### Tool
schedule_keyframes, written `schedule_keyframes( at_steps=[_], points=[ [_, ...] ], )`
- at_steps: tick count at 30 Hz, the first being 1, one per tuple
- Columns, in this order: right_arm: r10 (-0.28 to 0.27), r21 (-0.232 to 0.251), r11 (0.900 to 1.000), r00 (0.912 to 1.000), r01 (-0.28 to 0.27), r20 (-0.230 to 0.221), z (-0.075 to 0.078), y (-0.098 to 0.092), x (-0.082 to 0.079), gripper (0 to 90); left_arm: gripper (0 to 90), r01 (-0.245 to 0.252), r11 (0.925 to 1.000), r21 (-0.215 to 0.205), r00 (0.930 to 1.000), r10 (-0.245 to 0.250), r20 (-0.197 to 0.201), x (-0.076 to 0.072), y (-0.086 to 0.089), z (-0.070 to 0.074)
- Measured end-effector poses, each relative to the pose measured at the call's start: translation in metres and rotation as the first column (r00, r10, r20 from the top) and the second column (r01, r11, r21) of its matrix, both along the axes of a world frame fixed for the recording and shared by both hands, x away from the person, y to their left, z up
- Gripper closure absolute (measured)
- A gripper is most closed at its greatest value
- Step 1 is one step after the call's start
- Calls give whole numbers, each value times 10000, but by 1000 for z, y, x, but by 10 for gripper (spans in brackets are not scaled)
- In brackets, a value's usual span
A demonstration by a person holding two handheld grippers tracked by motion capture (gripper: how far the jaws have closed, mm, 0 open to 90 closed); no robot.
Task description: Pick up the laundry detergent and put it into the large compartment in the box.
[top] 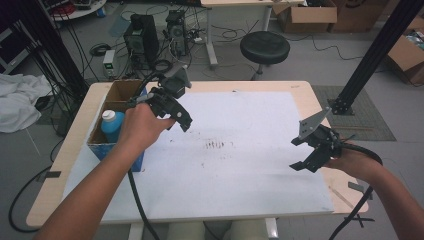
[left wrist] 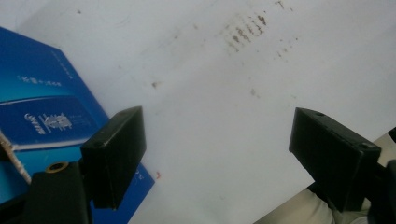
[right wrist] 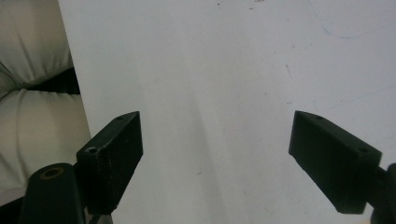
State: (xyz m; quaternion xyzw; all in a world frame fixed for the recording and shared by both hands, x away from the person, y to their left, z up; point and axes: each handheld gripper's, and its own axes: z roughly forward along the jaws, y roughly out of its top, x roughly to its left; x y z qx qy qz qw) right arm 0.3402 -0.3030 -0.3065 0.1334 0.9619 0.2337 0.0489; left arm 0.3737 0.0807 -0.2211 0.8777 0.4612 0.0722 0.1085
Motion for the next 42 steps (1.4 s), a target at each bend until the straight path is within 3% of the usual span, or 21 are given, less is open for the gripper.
schedule_keyframes(
  at_steps=[10, 17, 28, 42],
  points=[
    [26, -67, 10000, 10000, -26, -83, 1, 9, 3, 173, 196, 796, 9968, 121, 9968, -797, 66, -5, -23, -8],
    [96, -89, 9999, 9999, -97, -122, 0, 17, 6, 173, 197, 1390, 9898, 307, 9903, -1388, -98, -3, -35, -17],
    [107, -127, 9999, 9998, -109, -142, -2, 22, 11, 173, 199, 1616, 9869, 1, 9868, -1616, -87, 6, -36, -24],
    [158, -168, 9997, 9997, -161, -196, -1, 26, 11, 173, 199, 1588, 9873, -46, 9873, -1589, -55, 7, -34, -24]
  ],
)
